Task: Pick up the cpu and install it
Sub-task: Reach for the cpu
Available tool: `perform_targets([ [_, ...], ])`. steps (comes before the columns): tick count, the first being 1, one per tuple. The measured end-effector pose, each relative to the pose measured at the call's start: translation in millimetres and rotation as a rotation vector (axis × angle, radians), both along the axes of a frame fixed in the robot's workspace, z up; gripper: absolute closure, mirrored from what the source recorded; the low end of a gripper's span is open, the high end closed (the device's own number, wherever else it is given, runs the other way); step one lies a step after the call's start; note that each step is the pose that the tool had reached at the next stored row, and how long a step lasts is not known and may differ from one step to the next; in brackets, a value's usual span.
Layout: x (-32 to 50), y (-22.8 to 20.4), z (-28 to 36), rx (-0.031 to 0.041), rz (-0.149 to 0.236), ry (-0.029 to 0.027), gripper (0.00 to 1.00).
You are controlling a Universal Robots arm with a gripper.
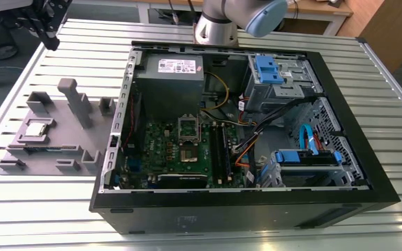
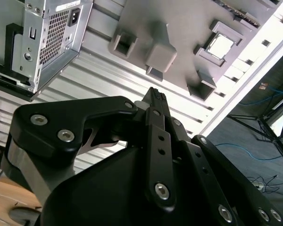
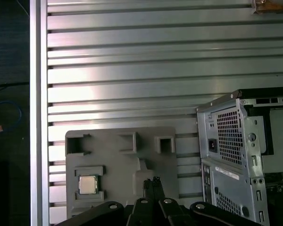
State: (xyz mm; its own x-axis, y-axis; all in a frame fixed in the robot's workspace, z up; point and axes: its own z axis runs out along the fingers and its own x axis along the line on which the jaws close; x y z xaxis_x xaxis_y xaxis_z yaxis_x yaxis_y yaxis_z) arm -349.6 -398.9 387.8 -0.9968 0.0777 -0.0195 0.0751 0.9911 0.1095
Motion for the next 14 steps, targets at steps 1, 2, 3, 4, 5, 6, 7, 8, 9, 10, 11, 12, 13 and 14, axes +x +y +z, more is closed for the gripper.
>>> perform_targets([
  [1,-1.8,0.0,-0.1,0.0,0.0,0.0,0.9],
  [2,-3.0,0.0,-0.1,-0.0001,0.0,0.0002,0.9],
  [3,-3.5,0.0,-0.2,-0.0001,0.0,0.0002,0.9],
  [4,-3.6,0.0,-0.2,-0.0001,0.0,0.0002,0.9],
  [5,-3.9,0.0,-0.2,-0.0001,0.0,0.0002,0.9],
  [6,-4.1,0.0,-0.2,-0.0001,0.0,0.0001,0.9],
  [7,-4.1,0.0,-0.2,-0.0001,0.0,0.0001,0.9],
  [8,-4.1,0.0,-0.2,0.0,0.0,0.0001,0.9],
  [9,-4.1,0.0,-0.2,-0.0001,0.0,0.0001,0.9],
  [10,-4.1,0.0,-0.2,0.0,0.0,0.0001,0.9],
  [11,-4.1,0.0,-0.2,-0.0001,0.0,0.0001,0.9],
  [12,-4.3,0.0,-0.2,-0.0001,0.0,0.0001,0.9],
  [13,-4.4,0.0,-0.2,0.0,0.0,0.0001,0.9],
  [14,-4.4,0.0,-0.2,-0.0001,0.0,0.0001,0.9],
])
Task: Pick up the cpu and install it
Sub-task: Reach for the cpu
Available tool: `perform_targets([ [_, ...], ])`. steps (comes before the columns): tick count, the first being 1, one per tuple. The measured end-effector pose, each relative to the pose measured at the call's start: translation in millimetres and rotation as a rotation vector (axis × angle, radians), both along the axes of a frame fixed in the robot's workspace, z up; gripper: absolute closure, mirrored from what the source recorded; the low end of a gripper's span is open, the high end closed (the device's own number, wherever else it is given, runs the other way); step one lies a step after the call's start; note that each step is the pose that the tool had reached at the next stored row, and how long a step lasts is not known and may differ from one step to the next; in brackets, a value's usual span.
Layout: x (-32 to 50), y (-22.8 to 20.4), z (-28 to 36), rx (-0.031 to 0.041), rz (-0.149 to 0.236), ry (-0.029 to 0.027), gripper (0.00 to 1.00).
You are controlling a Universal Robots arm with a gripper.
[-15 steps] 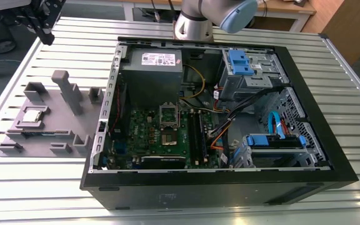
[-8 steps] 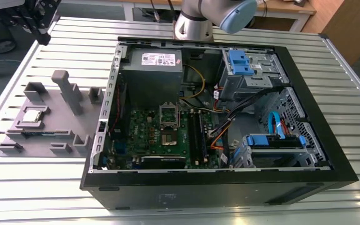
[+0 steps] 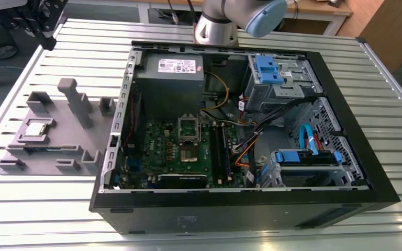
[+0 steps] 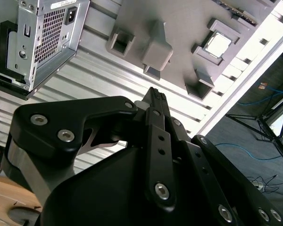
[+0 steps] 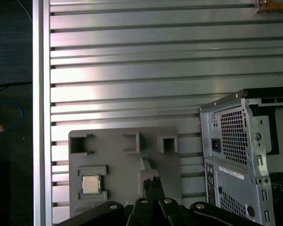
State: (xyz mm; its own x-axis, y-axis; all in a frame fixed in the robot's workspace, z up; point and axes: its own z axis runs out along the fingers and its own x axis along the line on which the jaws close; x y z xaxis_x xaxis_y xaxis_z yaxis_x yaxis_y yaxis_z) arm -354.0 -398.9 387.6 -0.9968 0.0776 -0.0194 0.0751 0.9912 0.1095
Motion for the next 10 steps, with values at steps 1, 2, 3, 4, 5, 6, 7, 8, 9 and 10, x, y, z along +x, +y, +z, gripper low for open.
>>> perform_targets([
  [1,0.0,0.0,0.0,0.0,0.0,0.0,0.9],
  [2,-0.3,0.0,-0.1,0.0001,0.0,-0.0001,0.9],
  [3,-0.7,-0.2,-0.4,0.0001,0.0,-0.0001,0.9],
  [4,-1.1,-0.3,-0.7,0.0,0.0,0.0,0.9],
  [5,-1.7,-0.6,-1.1,0.0,0.0,0.0002,0.9],
  [6,-2.3,-0.9,-1.8,0.0001,0.0,0.0,0.9],
  [7,-2.9,-1.4,-2.3,0.0001,0.0,0.0,0.9],
  [8,-3.5,-1.8,-2.8,0.0,0.0,0.0001,0.9],
  [9,-4.0,-2.3,-3.4,0.0,0.0,0.0,0.9],
  [10,-4.5,-2.7,-4.0,0.0,0.0,-0.0001,0.9],
])
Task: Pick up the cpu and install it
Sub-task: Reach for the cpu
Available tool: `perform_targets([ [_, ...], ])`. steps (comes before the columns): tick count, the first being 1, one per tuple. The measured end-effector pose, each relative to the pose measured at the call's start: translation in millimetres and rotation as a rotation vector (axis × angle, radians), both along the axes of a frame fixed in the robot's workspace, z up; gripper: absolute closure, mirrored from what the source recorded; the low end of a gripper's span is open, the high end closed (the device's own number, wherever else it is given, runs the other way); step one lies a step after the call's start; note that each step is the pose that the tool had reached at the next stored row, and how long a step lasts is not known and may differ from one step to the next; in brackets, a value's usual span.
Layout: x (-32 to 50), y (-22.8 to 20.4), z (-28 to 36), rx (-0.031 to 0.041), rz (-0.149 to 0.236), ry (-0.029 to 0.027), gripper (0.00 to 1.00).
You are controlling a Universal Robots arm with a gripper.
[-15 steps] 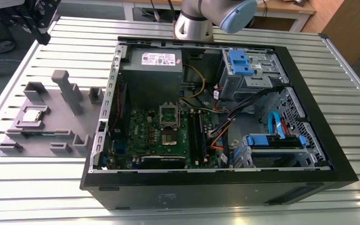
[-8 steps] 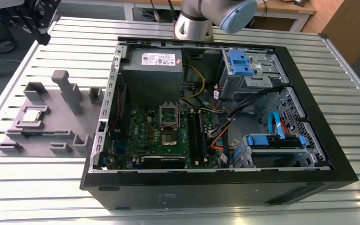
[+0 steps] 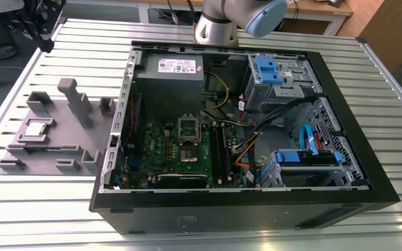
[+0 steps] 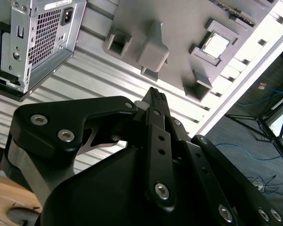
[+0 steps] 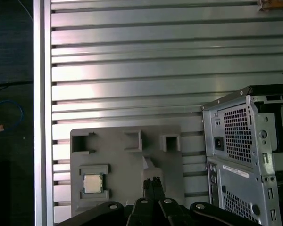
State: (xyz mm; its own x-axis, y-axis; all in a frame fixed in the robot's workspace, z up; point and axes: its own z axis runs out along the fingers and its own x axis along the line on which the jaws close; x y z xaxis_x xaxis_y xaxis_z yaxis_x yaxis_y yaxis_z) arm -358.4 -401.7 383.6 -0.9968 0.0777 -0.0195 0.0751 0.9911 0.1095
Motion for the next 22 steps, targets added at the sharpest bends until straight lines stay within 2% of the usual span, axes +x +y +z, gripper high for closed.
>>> perform_targets([
  [9,-3.5,-3.7,-5.2,0.0,0.0,0.0002,0.9],
  [22,-8.4,-8.0,-8.6,0.0001,0.0,0.0001,0.9],
])
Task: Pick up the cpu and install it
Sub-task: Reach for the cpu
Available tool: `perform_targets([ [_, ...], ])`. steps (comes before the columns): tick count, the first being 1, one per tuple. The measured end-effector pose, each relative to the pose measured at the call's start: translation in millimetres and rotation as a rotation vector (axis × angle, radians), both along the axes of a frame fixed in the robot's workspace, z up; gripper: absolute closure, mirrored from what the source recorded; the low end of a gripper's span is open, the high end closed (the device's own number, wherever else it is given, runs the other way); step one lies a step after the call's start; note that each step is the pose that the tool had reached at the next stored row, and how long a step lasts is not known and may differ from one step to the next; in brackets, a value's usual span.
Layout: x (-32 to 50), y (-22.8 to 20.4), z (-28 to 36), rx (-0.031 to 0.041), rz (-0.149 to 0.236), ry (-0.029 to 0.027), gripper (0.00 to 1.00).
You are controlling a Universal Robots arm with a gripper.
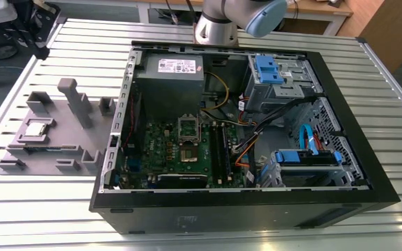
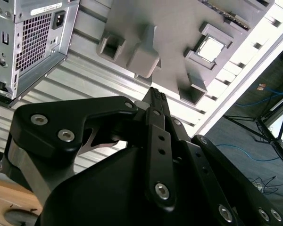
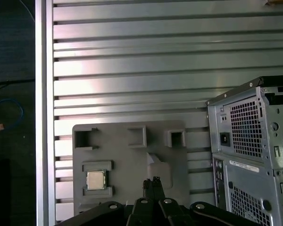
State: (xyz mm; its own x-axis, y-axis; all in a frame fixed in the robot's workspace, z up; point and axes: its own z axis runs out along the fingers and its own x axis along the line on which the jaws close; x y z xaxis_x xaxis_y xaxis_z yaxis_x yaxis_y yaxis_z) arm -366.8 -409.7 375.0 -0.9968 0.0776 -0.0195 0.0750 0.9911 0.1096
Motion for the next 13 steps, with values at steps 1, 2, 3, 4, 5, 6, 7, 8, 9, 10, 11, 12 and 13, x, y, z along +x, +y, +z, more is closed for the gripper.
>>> perform_targets([
  [1,-1.0,-0.7,-0.5,0.0,0.0,0.0,0.9],
  [2,-1.8,-1.4,-1.0,-0.0001,0.0,0.0001,0.9],
  [3,-2.5,-2.1,-1.6,0.0,0.0,0.0,0.9],
  [4,-3.1,-2.8,-2.1,0.0,0.0,0.0,0.9],
  [5,-3.5,-3.5,-2.6,-0.0001,0.0,0.0001,0.9],
  [6,-4.0,-4.1,-3.0,-0.0001,0.0,0.0001,0.9],
  [7,-4.4,-4.7,-3.5,-0.0001,0.0,0.0001,0.9],
  [8,-4.7,-5.3,-4.0,0.0,0.0,0.0001,0.9],
  [9,-5.2,-6.1,-4.4,-0.0001,0.0,0.0001,0.9],
  [10,-5.5,-6.8,-4.8,0.0,0.0,0.0,0.9],
  [11,-5.8,-7.5,-5.2,0.0,0.0,0.0001,0.9],
  [12,-6.1,-8.2,-5.6,0.0,0.0,0.0,0.9],
  [13,-6.5,-8.9,-5.9,0.0,0.0,0.0001,0.9],
])
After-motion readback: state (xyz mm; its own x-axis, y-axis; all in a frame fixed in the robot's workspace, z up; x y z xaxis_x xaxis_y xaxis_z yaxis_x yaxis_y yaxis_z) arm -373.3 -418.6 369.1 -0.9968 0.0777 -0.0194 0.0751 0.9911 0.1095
